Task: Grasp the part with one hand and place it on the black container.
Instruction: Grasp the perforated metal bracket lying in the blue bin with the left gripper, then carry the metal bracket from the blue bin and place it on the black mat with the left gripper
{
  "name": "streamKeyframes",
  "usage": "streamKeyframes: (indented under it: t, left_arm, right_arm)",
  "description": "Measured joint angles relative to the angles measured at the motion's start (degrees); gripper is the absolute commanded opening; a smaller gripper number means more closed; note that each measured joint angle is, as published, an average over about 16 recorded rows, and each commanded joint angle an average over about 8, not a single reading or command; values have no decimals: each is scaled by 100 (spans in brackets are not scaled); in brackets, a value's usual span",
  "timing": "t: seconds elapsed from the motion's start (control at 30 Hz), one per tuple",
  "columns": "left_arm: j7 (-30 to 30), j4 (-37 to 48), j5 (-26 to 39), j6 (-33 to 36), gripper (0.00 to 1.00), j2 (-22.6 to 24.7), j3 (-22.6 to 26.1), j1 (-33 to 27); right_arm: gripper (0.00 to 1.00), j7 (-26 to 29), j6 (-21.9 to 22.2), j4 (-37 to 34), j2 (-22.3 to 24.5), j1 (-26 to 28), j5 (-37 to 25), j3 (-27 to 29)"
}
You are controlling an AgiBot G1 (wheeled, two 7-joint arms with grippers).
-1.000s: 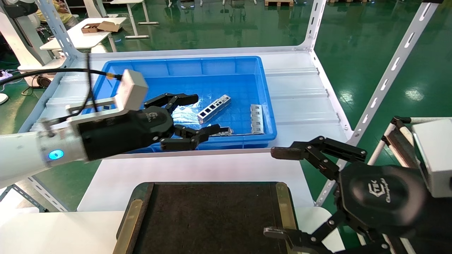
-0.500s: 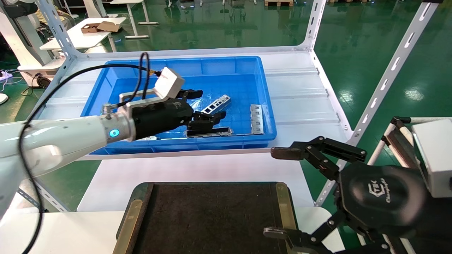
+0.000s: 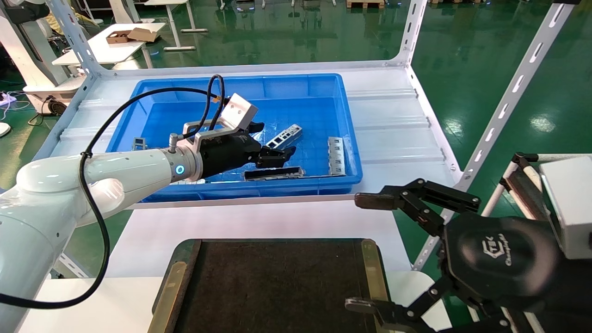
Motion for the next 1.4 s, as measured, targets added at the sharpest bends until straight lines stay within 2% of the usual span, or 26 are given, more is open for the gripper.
streamKeyframes:
  t: [0.5, 1.4]
  left_arm:
    - [161, 377, -124, -293, 0, 82, 0, 33]
    - [54, 382, -319, -319, 0, 77, 37, 141]
  right_arm:
    - [0, -3, 3, 0, 3, 1, 4, -6]
    - [0, -8, 7, 0, 7, 4, 11, -17]
